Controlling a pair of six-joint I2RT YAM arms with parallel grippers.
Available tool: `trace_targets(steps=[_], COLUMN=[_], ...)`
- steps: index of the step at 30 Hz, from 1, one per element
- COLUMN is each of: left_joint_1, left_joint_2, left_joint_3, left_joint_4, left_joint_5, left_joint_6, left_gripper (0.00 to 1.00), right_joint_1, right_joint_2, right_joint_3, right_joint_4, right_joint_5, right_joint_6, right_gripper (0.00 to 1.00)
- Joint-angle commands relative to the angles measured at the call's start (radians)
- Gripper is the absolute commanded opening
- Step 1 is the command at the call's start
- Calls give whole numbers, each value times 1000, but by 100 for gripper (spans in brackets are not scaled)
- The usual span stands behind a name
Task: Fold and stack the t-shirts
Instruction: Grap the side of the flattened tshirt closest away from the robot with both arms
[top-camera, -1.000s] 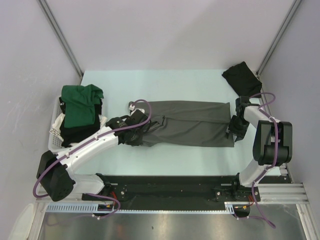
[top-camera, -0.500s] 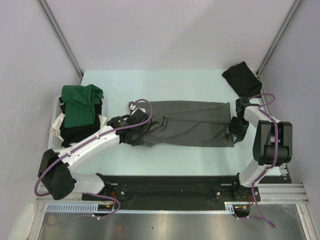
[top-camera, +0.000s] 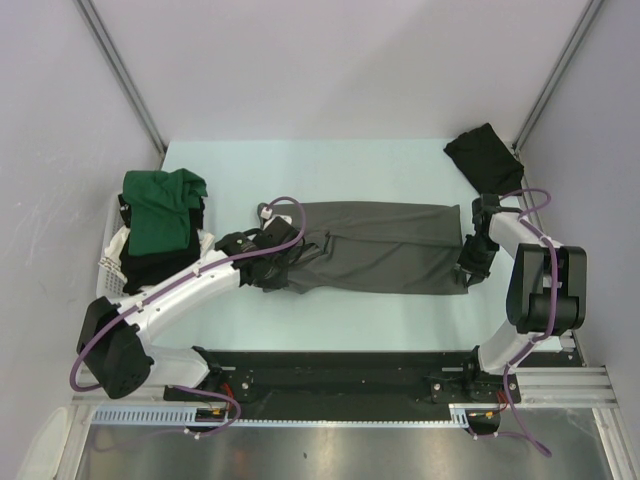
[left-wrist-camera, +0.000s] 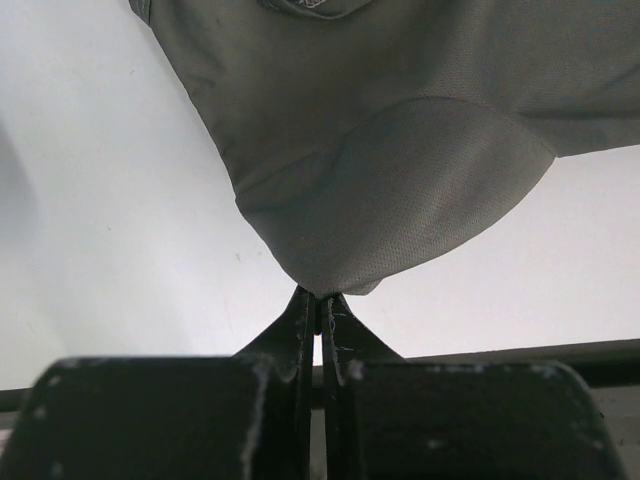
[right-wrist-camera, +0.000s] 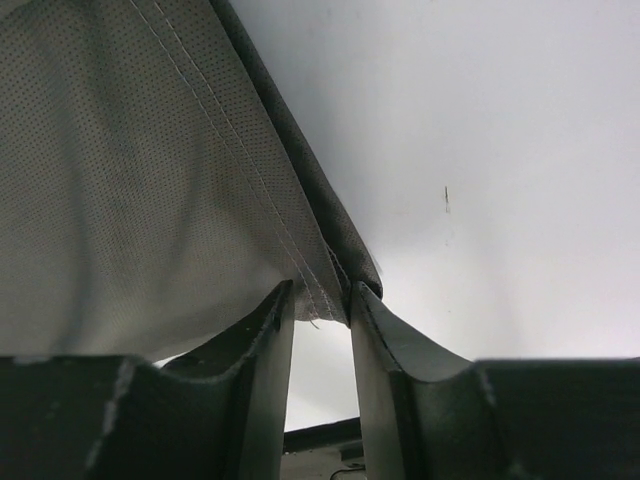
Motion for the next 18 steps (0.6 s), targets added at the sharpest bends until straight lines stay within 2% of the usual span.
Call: trace_targets(steps=[1, 4, 7, 18], left_joint_1=[6, 6, 6, 6], left_joint_2=[-14, -16, -17, -17], left_joint_3=[31, 31, 29, 29], left_joint_4=[13, 15, 17, 30], left_joint_5=[-2, -1, 1, 10], left_joint_6=[6, 6, 9, 14], left_gripper=[1, 1, 1, 1], right_joint_1=[-5, -5, -5, -5], right_joint_2=[-40, -46, -45, -60], right_joint_3=[0, 0, 0, 0], right_joint_4=[-26, -33, -49, -79], right_joint_5=[-10, -13, -10, 10], right_joint_6=[7, 6, 3, -10], right_gripper=[33, 33, 37, 37])
